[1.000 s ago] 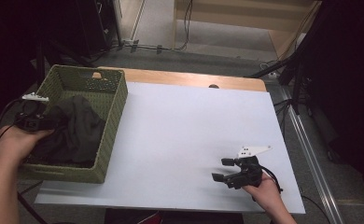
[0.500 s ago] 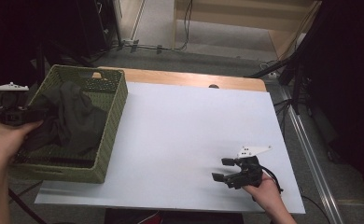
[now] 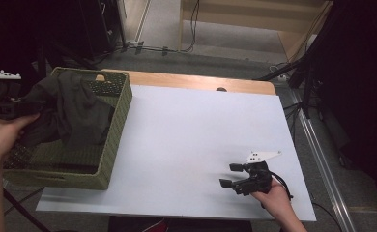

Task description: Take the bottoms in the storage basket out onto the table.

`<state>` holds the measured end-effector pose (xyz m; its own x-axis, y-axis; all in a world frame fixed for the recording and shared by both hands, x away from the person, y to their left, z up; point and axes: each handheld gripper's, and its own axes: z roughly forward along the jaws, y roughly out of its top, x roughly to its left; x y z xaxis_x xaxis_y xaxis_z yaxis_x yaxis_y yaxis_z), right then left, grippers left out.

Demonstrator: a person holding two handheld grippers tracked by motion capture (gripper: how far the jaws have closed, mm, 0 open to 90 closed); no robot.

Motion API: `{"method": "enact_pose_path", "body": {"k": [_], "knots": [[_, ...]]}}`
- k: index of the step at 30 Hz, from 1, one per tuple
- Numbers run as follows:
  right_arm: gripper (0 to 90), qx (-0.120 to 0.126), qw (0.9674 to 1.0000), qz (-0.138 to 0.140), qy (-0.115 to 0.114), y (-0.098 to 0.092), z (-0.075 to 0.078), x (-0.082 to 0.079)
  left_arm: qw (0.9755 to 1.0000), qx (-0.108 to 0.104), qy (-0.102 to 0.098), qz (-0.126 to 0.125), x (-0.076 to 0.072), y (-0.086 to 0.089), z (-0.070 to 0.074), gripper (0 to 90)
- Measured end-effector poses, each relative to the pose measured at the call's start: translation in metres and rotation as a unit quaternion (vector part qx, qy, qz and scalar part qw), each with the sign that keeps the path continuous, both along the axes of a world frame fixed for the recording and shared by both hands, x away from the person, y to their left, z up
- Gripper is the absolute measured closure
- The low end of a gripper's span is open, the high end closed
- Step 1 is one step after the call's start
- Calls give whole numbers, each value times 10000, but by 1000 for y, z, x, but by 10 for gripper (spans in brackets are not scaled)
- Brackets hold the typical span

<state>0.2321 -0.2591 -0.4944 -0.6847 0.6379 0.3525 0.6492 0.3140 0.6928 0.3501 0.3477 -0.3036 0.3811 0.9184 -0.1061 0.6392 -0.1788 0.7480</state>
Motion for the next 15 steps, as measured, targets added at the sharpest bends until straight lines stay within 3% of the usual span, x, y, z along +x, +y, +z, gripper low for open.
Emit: {"method": "enact_pose_path", "body": {"k": [15], "knots": [[168,9,10000,-20,12,0,0,0,9994,-282,-186,-104,-4,-3,45,630]]}}
